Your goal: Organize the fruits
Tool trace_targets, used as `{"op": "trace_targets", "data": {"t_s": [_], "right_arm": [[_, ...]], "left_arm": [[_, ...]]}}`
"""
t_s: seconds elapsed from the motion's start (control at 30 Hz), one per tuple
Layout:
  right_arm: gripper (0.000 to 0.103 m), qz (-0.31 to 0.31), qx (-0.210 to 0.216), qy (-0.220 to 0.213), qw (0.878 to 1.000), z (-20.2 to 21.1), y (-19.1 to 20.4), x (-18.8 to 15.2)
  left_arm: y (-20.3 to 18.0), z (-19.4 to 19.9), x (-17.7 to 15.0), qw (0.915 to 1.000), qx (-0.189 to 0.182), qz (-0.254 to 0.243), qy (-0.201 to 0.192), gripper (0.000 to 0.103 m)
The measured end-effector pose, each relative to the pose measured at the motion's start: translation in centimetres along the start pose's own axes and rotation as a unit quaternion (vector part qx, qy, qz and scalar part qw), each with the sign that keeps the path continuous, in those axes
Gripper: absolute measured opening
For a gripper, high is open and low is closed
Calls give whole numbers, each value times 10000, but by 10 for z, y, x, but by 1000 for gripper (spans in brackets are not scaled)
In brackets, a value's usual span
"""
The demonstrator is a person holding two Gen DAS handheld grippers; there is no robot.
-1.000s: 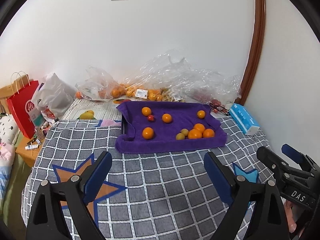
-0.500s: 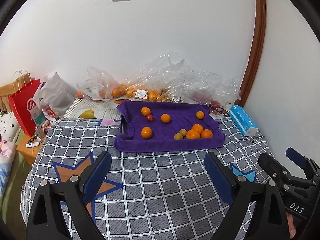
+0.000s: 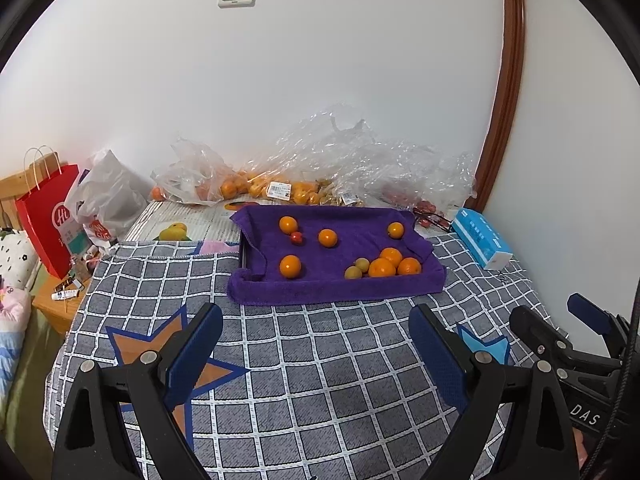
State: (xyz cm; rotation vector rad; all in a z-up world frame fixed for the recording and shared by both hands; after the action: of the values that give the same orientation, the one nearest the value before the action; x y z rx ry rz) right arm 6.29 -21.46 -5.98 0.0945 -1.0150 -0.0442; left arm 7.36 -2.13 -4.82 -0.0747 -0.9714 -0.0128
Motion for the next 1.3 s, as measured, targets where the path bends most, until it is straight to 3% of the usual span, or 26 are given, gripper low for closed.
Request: {"op": "trace_targets", "data": {"t_s": [1.3], "right_arm": [[103,23,-140,-2,9999,4,-3,-6]], "left_arm": [[1,5,0,9999,-19,91,-39,94]]}}
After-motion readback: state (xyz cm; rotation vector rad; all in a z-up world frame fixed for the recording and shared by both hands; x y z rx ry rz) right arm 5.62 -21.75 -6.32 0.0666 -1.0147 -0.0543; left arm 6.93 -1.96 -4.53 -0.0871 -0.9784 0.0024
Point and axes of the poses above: each gripper's, at about its wrist camera, not at the fingertips, and z roughly against the way its jaws point, y to its left, x to its top, the point moved 7 cm from there along -z, roughly the way its jaws point, and after that the axes turned 3 degrees about -z, right-handed, at the moved point
